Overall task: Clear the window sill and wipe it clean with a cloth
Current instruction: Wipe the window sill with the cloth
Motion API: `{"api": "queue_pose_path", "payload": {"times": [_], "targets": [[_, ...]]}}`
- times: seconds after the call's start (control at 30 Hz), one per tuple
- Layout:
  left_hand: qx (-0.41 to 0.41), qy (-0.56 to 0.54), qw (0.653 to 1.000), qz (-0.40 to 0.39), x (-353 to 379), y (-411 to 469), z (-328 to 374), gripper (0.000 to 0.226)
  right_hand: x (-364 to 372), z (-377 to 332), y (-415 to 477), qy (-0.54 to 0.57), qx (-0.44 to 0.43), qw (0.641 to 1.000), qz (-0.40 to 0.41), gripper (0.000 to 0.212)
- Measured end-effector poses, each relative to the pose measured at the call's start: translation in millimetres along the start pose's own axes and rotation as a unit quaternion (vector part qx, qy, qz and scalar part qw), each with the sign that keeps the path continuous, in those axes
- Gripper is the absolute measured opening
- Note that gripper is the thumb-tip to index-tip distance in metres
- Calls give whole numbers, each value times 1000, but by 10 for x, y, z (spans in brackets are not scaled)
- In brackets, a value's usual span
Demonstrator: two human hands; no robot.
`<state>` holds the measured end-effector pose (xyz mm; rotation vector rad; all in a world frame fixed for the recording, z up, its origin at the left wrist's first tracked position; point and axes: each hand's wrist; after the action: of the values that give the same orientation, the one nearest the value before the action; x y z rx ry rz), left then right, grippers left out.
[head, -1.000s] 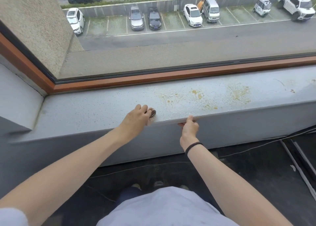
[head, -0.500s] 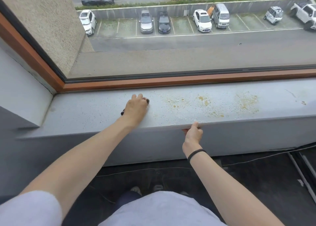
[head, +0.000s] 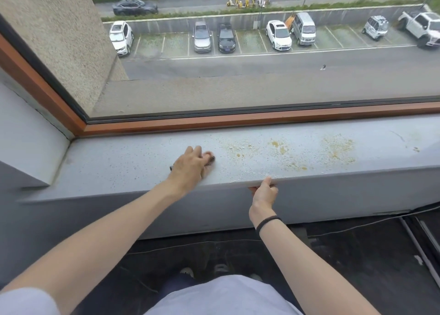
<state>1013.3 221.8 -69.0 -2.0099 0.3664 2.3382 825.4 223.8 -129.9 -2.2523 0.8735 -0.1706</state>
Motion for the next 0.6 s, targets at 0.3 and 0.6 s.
{"api": "queue_pose_path", "payload": {"times": [0.3,0.6], "targets": [[136,-33,989,-38,-111,-19,-176,32,42,12,-14,12,-7,1000,13,40],[145,5,986,-78,-107,-174,-323,25,19,7,-48,-19,-24,999,19,43]]}}
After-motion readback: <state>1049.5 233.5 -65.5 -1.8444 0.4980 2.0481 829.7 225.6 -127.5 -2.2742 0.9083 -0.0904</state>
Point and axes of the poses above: each hand's wrist, its own y-axis towards the middle knuckle, its own x-axis out of the palm, z = x × y, and after that the axes turned 7 degrees about z, right-handed
